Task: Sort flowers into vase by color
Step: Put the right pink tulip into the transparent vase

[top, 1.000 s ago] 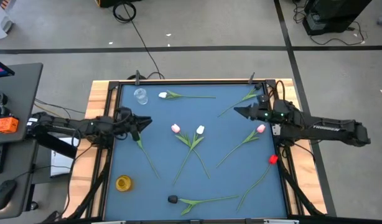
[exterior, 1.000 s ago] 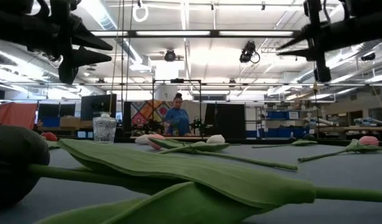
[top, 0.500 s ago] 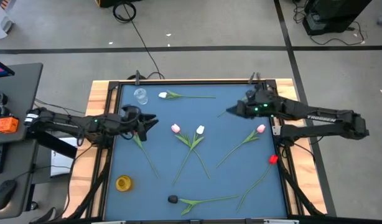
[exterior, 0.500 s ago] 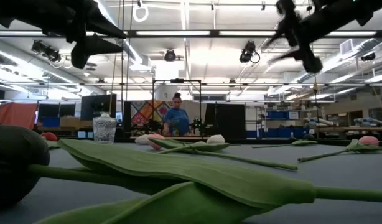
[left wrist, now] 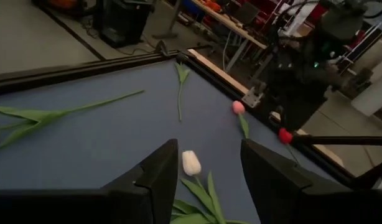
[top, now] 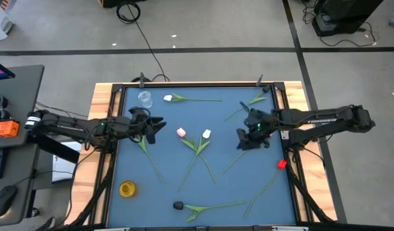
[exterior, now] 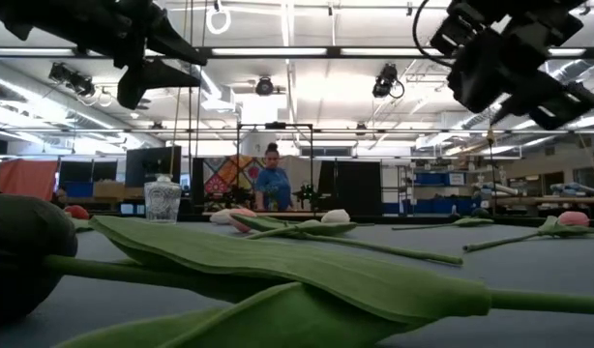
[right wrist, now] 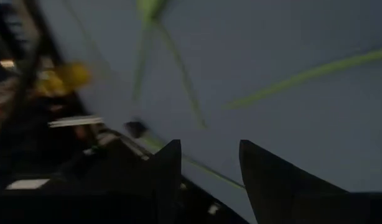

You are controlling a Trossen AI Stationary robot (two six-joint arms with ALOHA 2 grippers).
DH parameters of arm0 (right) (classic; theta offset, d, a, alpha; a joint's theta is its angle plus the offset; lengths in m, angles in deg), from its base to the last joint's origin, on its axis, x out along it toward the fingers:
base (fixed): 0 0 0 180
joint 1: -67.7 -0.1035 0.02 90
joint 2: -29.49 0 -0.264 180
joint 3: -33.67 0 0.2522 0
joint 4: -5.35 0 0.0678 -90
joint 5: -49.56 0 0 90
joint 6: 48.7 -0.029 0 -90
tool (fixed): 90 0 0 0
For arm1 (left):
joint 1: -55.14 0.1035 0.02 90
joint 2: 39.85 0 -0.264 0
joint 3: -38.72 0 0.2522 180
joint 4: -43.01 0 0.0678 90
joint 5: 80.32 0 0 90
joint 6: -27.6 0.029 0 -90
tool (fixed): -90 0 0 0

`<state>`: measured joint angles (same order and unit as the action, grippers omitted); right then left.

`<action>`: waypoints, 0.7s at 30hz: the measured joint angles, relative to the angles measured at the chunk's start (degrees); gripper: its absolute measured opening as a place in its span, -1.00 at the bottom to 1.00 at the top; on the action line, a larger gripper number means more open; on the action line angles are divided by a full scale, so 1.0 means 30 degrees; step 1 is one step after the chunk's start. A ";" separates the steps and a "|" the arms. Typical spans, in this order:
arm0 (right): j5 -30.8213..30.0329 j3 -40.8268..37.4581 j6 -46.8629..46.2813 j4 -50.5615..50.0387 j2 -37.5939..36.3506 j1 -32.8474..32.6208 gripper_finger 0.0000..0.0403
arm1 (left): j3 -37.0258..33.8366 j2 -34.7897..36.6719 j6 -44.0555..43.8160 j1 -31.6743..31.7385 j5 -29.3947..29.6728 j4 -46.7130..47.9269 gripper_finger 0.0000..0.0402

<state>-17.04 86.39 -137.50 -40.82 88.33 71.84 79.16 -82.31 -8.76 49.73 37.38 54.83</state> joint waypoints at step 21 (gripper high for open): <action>-0.6577 0.0000 -0.7171 0.0575 0.7492 -0.7033 -0.15 | -0.0015 -0.4128 -0.3148 0.1166 0.1043 0.2266 -0.10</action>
<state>-36.77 86.39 -159.01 -39.10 110.81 50.74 79.11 -94.70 -18.20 53.23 40.51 61.63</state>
